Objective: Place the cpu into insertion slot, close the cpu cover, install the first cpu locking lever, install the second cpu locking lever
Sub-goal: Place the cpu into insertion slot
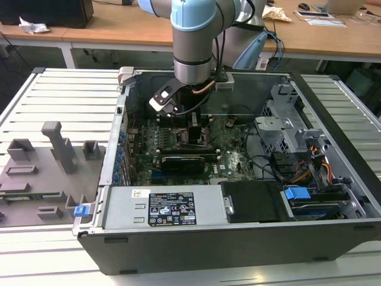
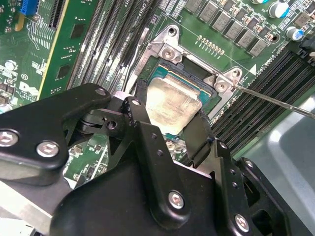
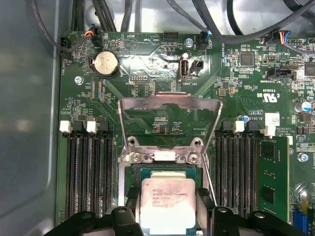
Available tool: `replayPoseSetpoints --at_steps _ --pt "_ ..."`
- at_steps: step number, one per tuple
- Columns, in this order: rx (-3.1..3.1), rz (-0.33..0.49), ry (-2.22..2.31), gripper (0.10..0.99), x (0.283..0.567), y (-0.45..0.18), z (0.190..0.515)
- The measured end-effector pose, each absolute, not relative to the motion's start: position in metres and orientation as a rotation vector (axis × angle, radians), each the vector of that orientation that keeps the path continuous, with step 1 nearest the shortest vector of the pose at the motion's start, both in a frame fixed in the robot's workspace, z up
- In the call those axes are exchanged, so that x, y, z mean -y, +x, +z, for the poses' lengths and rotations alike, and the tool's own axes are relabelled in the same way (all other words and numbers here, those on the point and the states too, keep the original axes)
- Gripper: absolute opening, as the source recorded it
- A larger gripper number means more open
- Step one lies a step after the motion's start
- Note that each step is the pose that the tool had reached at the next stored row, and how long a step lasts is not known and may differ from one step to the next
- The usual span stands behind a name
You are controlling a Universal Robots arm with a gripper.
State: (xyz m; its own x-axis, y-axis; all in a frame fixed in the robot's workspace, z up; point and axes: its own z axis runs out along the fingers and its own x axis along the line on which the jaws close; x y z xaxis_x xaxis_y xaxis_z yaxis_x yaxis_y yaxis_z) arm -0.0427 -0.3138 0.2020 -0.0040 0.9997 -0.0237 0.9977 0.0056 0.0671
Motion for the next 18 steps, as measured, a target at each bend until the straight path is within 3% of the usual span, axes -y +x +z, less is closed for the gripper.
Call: replayPoseSetpoints --at_steps 9,11,18 --pt "-2.181 0.047 2.170 0.537 0.3138 -0.0427 0.2008" --pt "-2.181 0.047 2.171 0.671 0.3138 -0.0428 0.2007" --pt "-2.181 0.047 2.171 0.671 0.3138 -0.0424 0.2049"
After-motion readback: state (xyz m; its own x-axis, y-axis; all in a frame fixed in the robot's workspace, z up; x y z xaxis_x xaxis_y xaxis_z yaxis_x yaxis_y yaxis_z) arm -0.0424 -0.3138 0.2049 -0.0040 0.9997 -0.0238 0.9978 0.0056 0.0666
